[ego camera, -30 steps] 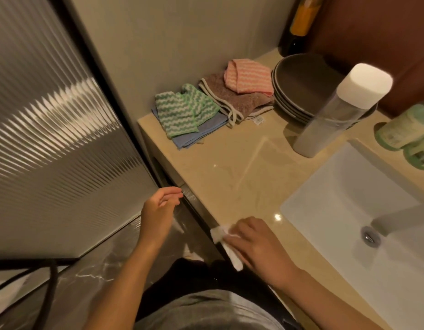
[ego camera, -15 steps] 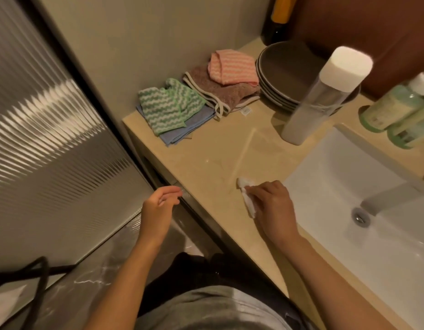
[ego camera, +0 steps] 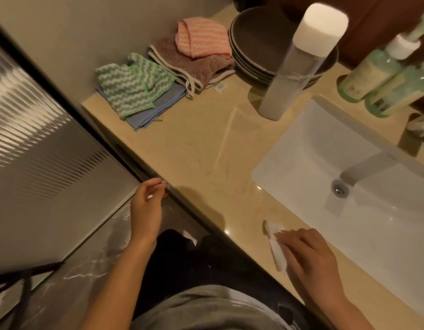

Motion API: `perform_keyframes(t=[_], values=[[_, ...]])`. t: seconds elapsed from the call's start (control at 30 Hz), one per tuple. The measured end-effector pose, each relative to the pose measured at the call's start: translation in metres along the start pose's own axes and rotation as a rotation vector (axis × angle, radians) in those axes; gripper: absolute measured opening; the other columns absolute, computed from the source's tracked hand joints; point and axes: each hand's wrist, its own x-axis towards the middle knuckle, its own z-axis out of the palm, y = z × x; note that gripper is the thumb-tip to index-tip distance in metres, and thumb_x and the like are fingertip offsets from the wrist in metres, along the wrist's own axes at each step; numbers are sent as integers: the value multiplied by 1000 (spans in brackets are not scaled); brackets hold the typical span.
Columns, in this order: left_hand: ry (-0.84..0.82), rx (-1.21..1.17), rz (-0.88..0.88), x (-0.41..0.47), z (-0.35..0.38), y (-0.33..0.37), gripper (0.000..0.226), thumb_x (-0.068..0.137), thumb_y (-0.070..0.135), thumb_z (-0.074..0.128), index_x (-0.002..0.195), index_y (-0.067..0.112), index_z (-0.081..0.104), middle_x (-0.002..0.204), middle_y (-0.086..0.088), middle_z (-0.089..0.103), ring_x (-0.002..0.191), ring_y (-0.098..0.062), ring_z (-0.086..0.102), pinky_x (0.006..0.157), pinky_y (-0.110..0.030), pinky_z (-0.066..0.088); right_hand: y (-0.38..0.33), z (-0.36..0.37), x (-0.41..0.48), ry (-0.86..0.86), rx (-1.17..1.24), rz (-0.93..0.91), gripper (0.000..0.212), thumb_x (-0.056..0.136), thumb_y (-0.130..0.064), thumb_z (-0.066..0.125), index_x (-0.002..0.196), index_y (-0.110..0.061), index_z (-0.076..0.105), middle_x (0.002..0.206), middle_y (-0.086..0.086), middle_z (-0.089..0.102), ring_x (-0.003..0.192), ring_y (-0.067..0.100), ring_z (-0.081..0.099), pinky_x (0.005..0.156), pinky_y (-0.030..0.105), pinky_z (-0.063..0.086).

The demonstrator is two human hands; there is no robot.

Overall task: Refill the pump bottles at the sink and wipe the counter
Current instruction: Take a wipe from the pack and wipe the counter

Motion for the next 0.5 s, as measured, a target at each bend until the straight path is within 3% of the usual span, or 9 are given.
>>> perform_keyframes(t=[0.13, 0.27, 0.4, 0.5], values=[[10, -15, -2, 10, -2, -1, 17, 91, 15, 55, 98, 31, 58, 109, -2, 62, 106, -26, 60, 99, -50, 44, -14, 3, 7, 120, -51, 164, 35, 86, -33, 48, 96, -13, 75, 80, -8, 59, 71, 9, 50, 63, 13, 35], [-22, -40, 3, 33, -16, 15, 26, 91, 19, 55, 116, 26, 50, 122, 1, 57, 112, -20, 56, 102, -46, 42, -52, 29, 45, 205, -43, 267, 31, 86, -33, 51, 92, -14, 76, 68, -1, 61, 62, 17, 55, 56, 25, 40], [-85, -29, 2, 57, -39, 32, 36, 93, 16, 53, 128, 21, 48, 131, 0, 53, 116, -17, 53, 103, -40, 41, -91, 68, 93, 207, -28, 274, 11, 79, -11, 72, 90, -13, 76, 63, 2, 57, 56, 19, 54, 52, 25, 40], [-139, -34, -46, 81, -56, 45, 43, 94, 15, 53, 135, 19, 44, 138, -2, 48, 120, -17, 51, 104, -39, 41, -133, 105, 129, 181, -44, 191, 10, 79, -14, 70, 87, -12, 76, 62, 1, 56, 55, 17, 51, 51, 20, 33]])
